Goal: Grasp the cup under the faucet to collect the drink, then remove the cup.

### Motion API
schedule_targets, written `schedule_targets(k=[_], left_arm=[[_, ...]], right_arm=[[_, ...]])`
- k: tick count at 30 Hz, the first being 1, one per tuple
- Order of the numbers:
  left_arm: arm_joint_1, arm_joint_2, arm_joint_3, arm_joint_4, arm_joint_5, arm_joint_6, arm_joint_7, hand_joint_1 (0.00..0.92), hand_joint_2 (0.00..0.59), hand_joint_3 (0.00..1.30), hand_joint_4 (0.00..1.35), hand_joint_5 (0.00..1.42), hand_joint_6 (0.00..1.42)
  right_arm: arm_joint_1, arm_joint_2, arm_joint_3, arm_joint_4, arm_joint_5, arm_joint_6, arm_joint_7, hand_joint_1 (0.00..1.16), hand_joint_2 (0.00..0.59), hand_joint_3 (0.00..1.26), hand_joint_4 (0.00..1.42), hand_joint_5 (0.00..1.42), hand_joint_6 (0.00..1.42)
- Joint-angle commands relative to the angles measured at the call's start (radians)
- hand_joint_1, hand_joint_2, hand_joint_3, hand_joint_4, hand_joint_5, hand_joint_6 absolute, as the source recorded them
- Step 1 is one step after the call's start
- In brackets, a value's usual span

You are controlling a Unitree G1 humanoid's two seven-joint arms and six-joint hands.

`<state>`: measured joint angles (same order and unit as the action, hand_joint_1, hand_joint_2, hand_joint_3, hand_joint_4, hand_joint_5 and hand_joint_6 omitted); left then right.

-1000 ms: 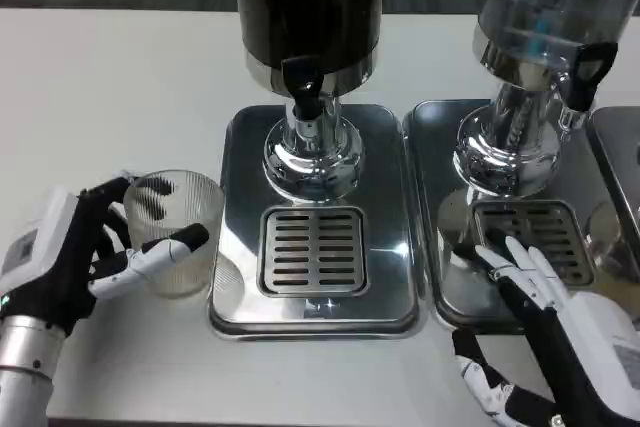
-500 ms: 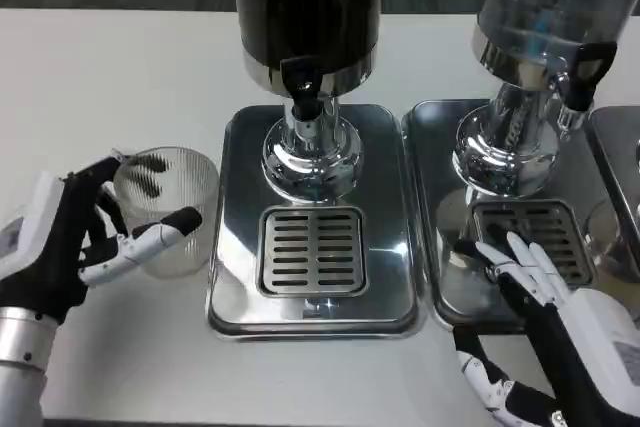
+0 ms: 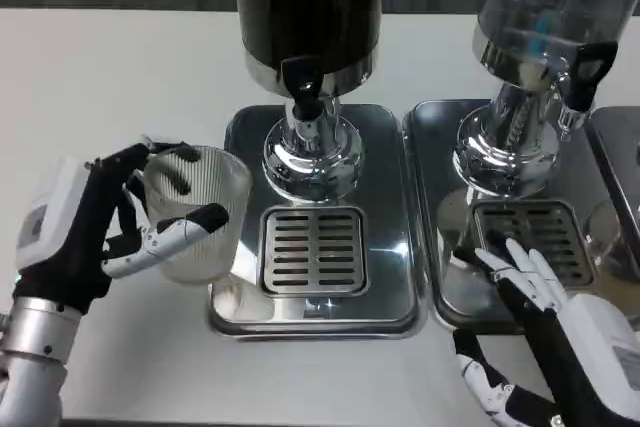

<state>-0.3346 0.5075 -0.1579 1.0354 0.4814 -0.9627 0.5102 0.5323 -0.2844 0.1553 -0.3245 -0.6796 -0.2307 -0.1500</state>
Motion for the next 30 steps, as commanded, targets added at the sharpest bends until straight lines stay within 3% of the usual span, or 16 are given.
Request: schedule_targets(k=[1,20,30], left_arm=[[-0.013,-0.029,-0.002,-0.027,-0.007,-0.013,-0.019,0.281,0.163,0.63,0.69,0.94,1.18],[-0.040,-0.087,-0.016,-0.019,0.006,-0.008,-0.032,0.280,0.164,0.64,0.70,0.95,1.18],[-0.087,-0.146,-0.028,0.033,0.010,0.029,-0.031,0.279,0.164,0.64,0.70,0.95,1.18]], right_arm=[[0.004,0.001,-0.007,-0.004,0.013,-0.015,-0.013,0.70,0.473,0.18,0.03,0.00,0.27],[0.017,0.010,-0.004,-0.013,0.016,-0.012,-0.012,0.69,0.486,0.17,0.02,0.00,0.27],[0.039,0.012,-0.007,-0.044,0.020,-0.011,-0.008,0.68,0.491,0.17,0.02,0.00,0.27]])
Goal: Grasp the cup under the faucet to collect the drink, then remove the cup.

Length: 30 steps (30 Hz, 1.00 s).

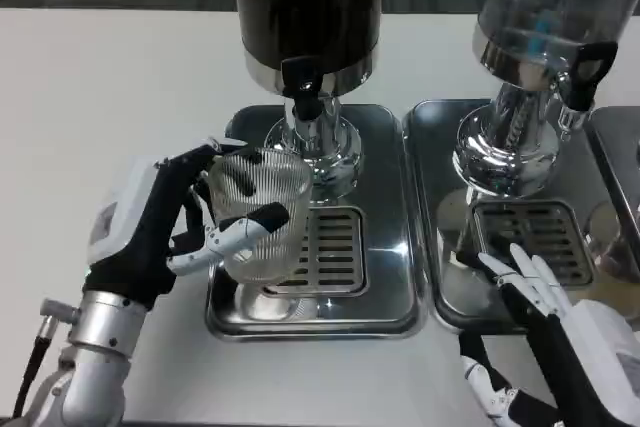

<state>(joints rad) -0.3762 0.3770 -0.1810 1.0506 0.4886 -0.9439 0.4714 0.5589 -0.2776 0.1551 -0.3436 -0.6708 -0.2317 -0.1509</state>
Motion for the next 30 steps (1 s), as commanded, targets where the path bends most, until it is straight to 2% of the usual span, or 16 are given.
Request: schedule_targets(k=[1,21,25,30], left_arm=[[-0.049,-0.018,-0.006,0.023,0.001,0.012,0.007,0.279,0.164,0.64,0.70,0.95,1.18],[-0.114,-0.092,-0.020,0.129,-0.025,0.079,-0.026,0.279,0.164,0.62,0.68,0.91,1.14],[-0.119,-0.098,-0.019,0.135,-0.027,0.082,-0.034,0.279,0.164,0.61,0.67,0.91,1.14],[-0.128,-0.089,-0.011,0.146,-0.040,0.076,-0.054,0.279,0.164,0.61,0.67,0.91,1.14]], right_arm=[[0.014,0.006,-0.007,-0.028,0.013,-0.009,-0.007,0.68,0.491,0.17,0.02,0.00,0.27],[0.035,0.016,-0.007,-0.076,0.015,0.005,0.010,0.67,0.503,0.18,0.03,0.02,0.27],[0.027,0.024,-0.001,-0.074,0.014,0.010,0.017,0.67,0.509,0.18,0.03,0.03,0.25],[0.016,0.051,0.022,-0.078,-0.007,0.033,0.018,0.67,0.510,0.18,0.03,0.03,0.25]])
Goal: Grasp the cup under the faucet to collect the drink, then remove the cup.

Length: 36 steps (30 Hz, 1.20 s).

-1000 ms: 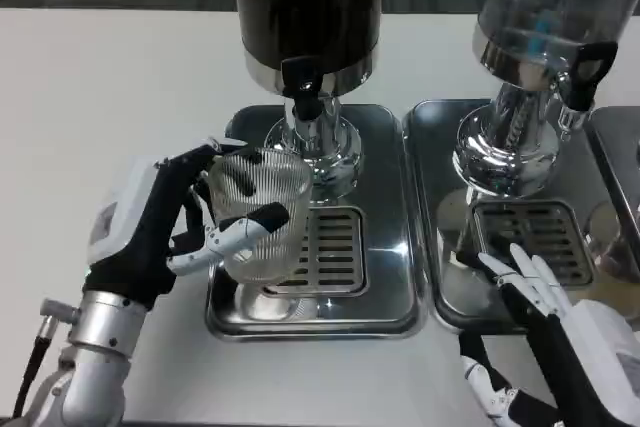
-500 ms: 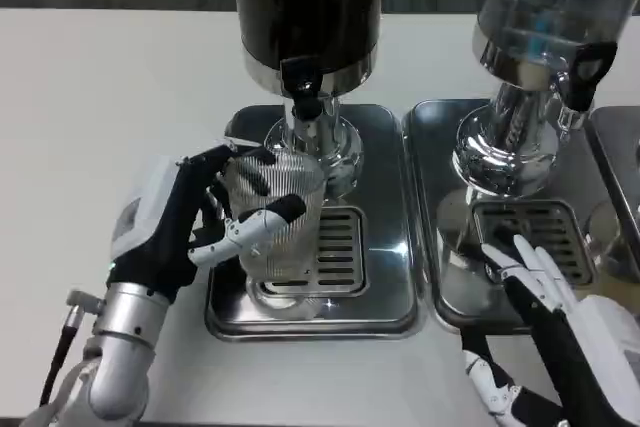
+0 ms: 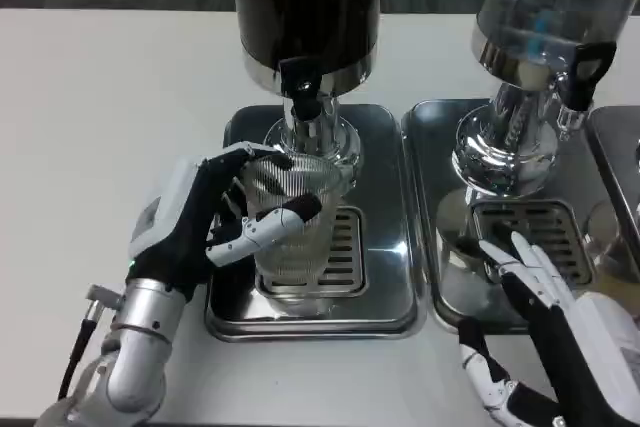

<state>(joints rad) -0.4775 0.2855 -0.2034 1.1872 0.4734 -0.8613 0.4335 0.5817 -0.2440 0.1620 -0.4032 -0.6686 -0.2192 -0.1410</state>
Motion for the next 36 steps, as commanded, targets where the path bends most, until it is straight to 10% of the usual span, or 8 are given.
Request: schedule_targets(k=[1,14,36], left_arm=[[-0.027,0.003,0.011,0.011,-0.027,-0.006,-0.019,0.279,0.164,0.61,0.67,0.91,1.14],[-0.038,0.018,-0.002,0.018,-0.033,-0.011,-0.053,0.240,0.152,0.55,0.60,0.82,1.03],[-0.027,0.073,-0.056,-0.013,-0.012,-0.058,-0.075,0.097,0.082,0.33,0.26,0.38,0.41]], right_arm=[[-0.007,0.020,0.018,-0.019,-0.010,0.022,0.008,0.67,0.510,0.18,0.04,0.03,0.25],[-0.008,0.049,0.050,-0.006,-0.036,0.030,-0.009,0.67,0.510,0.18,0.04,0.04,0.26],[-0.037,0.053,0.085,0.001,-0.041,0.048,0.009,0.66,0.504,0.17,0.03,0.06,0.29]])
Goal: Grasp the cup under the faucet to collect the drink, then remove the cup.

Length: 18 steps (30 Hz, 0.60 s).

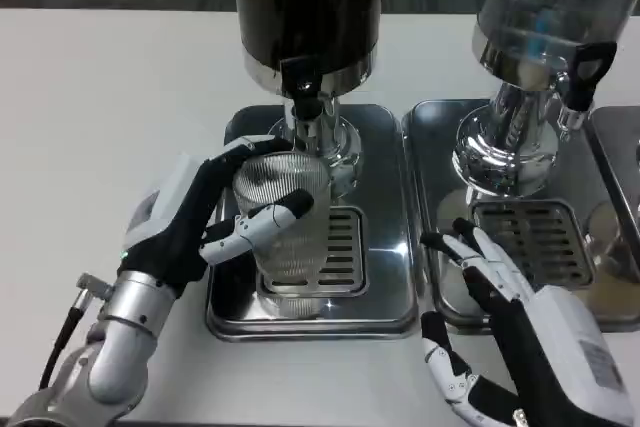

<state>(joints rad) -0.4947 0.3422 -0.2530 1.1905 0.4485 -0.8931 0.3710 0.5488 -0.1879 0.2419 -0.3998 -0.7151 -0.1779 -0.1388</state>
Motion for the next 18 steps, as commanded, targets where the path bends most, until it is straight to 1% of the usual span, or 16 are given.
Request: schedule_targets(k=[1,9,18], left_arm=[[-0.010,0.018,-0.007,-0.019,0.014,-0.031,-0.011,0.097,0.081,0.31,0.26,0.37,0.41],[-0.009,0.030,-0.011,-0.035,0.024,-0.041,0.003,0.093,0.074,0.23,0.18,0.30,0.36],[-0.004,0.040,-0.017,-0.055,0.069,-0.053,0.060,0.094,0.075,0.21,0.16,0.27,0.34]], right_arm=[[-0.004,-0.004,0.004,-0.002,0.010,0.007,0.009,0.66,0.504,0.17,0.03,0.06,0.30],[-0.010,-0.013,-0.001,-0.003,0.017,0.005,0.014,0.66,0.504,0.17,0.03,0.07,0.30],[-0.014,-0.023,-0.003,0.001,0.029,0.002,0.015,0.65,0.493,0.18,0.03,0.09,0.30]])
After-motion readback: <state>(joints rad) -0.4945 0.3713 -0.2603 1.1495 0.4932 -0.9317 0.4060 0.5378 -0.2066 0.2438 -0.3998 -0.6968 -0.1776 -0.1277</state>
